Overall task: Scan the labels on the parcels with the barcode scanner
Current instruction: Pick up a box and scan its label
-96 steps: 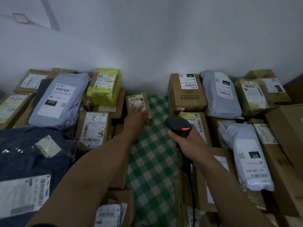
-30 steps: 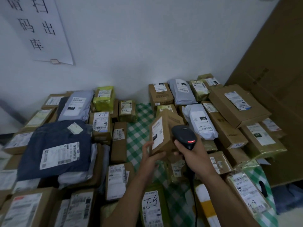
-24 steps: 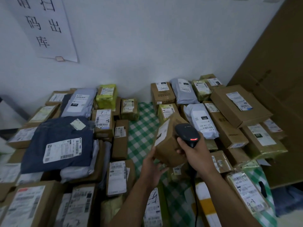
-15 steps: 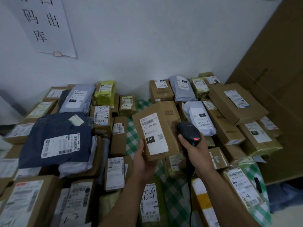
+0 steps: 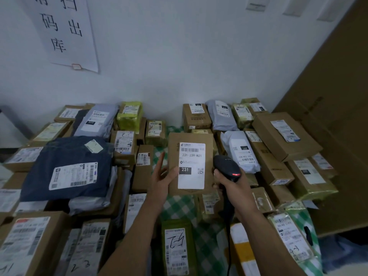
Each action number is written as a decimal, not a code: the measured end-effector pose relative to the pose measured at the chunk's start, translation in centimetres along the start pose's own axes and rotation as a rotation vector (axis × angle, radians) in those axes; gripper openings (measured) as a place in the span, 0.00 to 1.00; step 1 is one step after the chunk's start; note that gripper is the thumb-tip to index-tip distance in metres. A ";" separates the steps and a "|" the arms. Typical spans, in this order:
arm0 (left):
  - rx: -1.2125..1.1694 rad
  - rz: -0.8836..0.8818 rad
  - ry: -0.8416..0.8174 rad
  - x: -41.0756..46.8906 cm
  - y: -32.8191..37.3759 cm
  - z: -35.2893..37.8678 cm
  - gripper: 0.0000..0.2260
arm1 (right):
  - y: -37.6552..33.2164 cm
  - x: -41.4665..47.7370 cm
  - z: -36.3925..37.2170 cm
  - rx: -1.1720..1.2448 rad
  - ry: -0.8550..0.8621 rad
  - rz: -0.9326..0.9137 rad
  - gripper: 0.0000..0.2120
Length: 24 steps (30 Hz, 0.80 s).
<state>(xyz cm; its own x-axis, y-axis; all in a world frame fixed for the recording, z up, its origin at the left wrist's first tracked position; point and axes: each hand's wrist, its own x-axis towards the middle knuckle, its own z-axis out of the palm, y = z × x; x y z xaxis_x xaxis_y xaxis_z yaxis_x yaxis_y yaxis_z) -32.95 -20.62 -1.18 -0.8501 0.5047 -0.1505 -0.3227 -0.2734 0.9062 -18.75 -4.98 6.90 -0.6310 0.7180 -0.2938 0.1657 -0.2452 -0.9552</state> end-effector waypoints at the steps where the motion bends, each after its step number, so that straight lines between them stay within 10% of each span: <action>1: 0.081 0.047 0.023 0.0 0.2 0.1 0.32 | -0.1 -0.1 0.2 -0.006 -0.009 0.001 0.23; 10: 0.505 0.175 0.207 2.5 -0.1 -1.3 0.46 | -2.2 -0.9 1.9 -0.228 -0.225 -0.027 0.22; 24: 0.520 0.153 0.343 2.8 0.3 -1.8 0.38 | -3.9 -1.0 3.5 -0.282 -0.396 0.044 0.18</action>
<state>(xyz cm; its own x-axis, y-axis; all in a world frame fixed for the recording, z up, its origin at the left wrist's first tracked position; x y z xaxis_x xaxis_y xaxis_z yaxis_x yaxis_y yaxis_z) -36.16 -20.74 -2.00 -0.9832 0.1772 -0.0441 -0.0164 0.1552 0.9877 -21.39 -7.01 11.10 -0.8497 0.3946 -0.3498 0.3627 -0.0443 -0.9309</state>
